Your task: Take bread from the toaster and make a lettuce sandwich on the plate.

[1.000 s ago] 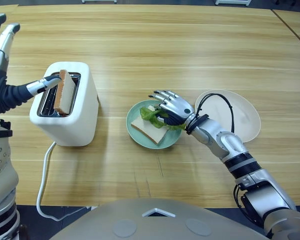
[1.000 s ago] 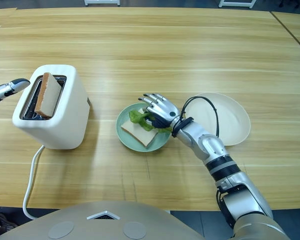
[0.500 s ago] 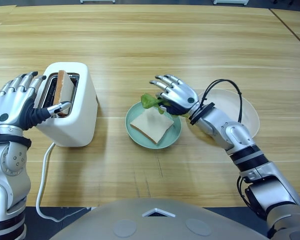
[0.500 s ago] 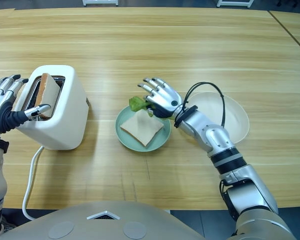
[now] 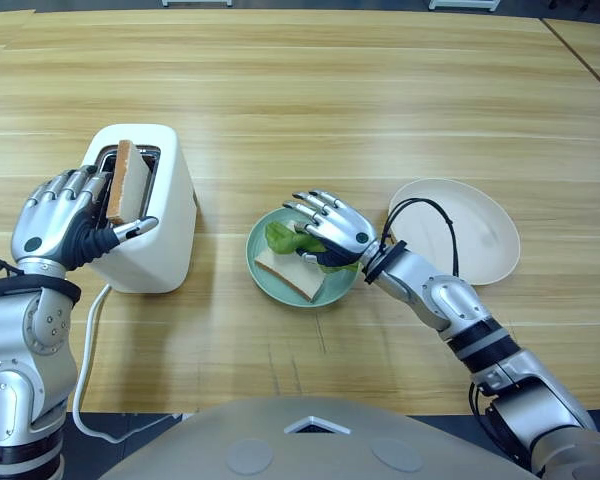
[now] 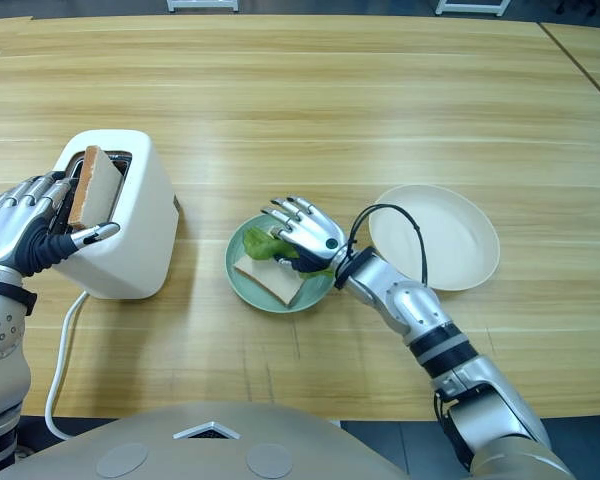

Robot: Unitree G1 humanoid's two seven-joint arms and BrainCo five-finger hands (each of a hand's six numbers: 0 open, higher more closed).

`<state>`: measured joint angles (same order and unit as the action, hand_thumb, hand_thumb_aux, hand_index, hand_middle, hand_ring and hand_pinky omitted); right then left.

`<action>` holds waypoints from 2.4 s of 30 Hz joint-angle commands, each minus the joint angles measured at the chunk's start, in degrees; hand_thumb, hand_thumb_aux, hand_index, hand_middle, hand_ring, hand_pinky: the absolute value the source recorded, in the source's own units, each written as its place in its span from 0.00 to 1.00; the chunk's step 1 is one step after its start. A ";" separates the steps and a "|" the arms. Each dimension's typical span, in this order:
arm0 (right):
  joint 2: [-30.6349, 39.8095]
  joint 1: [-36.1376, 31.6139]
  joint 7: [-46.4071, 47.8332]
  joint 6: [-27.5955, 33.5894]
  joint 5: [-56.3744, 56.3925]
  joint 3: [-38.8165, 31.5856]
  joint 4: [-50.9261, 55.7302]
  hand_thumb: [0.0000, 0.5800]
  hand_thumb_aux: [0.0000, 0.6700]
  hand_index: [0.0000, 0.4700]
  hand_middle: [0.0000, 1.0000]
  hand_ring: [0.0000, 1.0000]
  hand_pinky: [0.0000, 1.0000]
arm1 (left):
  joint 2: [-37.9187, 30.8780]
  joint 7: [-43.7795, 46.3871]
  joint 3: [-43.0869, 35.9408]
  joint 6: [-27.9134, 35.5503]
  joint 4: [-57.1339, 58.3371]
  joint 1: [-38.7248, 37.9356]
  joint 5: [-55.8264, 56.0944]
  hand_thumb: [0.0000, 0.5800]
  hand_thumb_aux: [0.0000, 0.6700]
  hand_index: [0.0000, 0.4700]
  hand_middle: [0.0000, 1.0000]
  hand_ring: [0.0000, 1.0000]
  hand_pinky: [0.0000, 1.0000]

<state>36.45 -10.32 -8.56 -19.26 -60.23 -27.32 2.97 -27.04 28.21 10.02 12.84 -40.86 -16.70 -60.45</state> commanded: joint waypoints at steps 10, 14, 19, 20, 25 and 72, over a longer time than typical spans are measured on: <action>1.58 3.33 5.81 -0.59 7.72 5.84 -6.73 0.00 0.00 0.00 0.00 0.00 0.00 | -0.13 3.06 -1.12 0.76 0.42 1.31 -0.49 0.00 0.00 0.00 0.00 0.00 0.00; 2.94 6.50 8.32 -1.46 14.57 10.95 -12.15 0.00 0.00 0.00 0.00 0.00 0.00 | -0.22 3.45 -1.50 1.01 1.31 1.77 -1.19 0.00 0.00 0.00 0.00 0.00 0.00; 5.49 7.12 7.41 -1.25 15.13 17.09 -11.35 0.00 0.00 0.00 0.00 0.00 0.00 | 0.06 3.45 -2.63 1.71 3.56 2.93 -2.72 0.18 0.09 0.09 0.00 0.00 0.00; 5.80 7.79 7.21 -1.12 15.24 18.09 -11.32 0.00 0.00 0.00 0.00 0.00 0.00 | 0.08 3.55 -3.13 1.76 4.28 3.62 -2.89 0.42 0.24 0.24 0.00 0.00 0.00; 6.09 9.70 6.58 -1.28 14.12 19.68 -10.70 0.00 0.00 0.00 0.00 0.00 0.00 | 0.51 3.10 -3.98 2.64 5.43 6.23 -2.49 1.00 1.00 1.00 0.00 0.00 0.00; 6.93 7.90 8.29 -1.69 9.19 11.46 -8.61 1.00 1.00 1.00 0.00 0.00 0.00 | 1.71 -1.05 1.50 3.14 -10.04 24.25 10.61 1.00 1.00 1.00 1.00 1.00 1.00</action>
<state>42.38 -3.65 -2.60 -20.86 -51.90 -16.35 -3.54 -24.99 25.91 12.46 15.52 -50.75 6.40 -50.15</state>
